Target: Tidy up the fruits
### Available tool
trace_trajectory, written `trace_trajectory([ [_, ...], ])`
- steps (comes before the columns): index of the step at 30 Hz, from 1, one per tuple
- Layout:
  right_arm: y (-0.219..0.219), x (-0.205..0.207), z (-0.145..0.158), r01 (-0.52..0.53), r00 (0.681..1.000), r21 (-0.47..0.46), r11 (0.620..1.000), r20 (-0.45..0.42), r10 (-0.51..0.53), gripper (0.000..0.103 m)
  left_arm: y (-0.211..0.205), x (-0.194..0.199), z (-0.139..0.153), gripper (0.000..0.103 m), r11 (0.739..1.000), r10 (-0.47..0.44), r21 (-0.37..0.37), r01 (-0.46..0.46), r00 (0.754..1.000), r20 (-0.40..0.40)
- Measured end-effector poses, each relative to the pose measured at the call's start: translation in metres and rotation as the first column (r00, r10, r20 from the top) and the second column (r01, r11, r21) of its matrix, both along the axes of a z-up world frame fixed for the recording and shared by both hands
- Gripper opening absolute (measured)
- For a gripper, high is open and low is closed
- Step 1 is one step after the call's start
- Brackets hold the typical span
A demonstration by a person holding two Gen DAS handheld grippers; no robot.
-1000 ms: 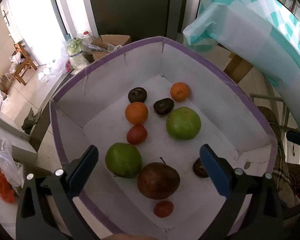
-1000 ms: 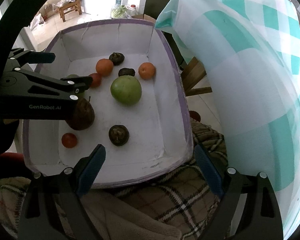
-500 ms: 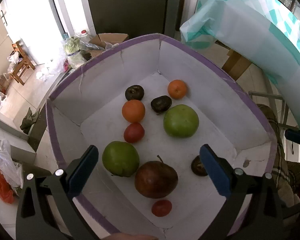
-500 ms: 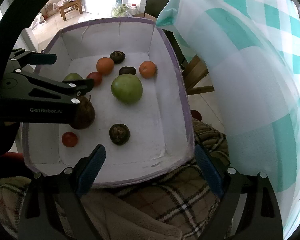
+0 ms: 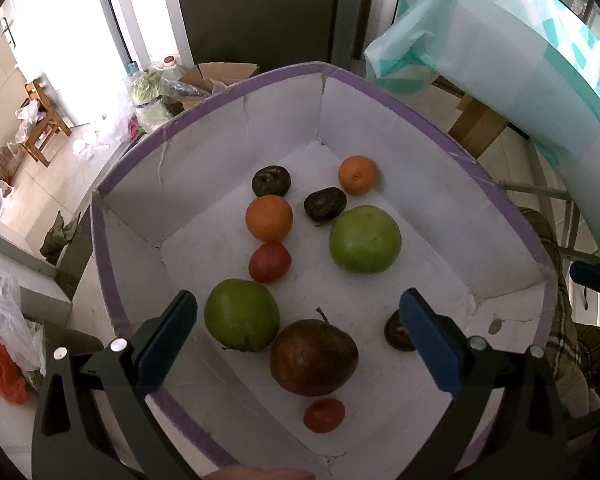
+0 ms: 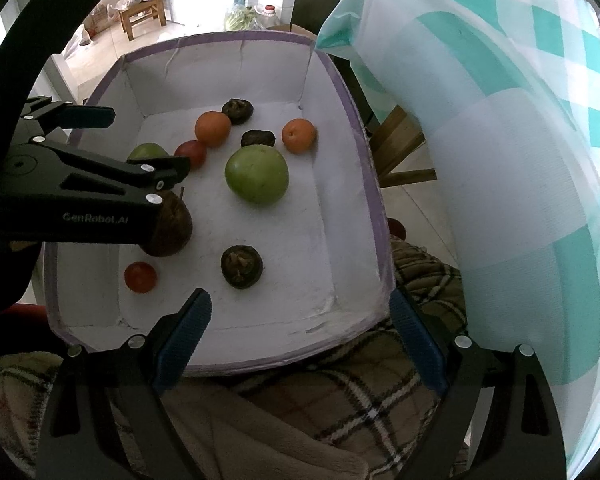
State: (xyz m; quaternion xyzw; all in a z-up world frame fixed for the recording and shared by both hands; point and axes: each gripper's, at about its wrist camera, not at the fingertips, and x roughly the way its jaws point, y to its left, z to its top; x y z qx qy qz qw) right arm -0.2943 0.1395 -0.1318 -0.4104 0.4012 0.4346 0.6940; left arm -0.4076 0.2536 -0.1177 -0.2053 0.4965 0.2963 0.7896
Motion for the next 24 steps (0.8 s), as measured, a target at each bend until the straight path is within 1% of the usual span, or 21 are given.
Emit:
trace_trajectory([
  [13,-0.002,-0.003,-0.004,-0.008,1.000,-0.003,1.000,-0.004,0.008,0.088,0.000,0.001,-0.004,0.101,1.000,0.001,0.024,-0.001,1.000,-0.022],
  [16,-0.003,-0.003,-0.003,-0.012,1.000,-0.003,1.000,-0.004,0.012,0.088,0.002,0.001,-0.005,0.101,1.000,0.006,0.012,-0.006,1.000,-0.023],
  [20,-0.008,-0.005,-0.004,-0.019,1.000,0.002,1.000,-0.007,0.019,0.088,0.002,-0.001,-0.003,0.101,0.999,0.020,0.036,-0.019,0.999,-0.026],
  [24,-0.014,-0.008,-0.002,-0.030,0.999,0.015,0.999,-0.009,0.030,0.088,0.007,-0.002,-0.001,0.101,1.000,0.026,0.014,-0.025,0.999,-0.035],
])
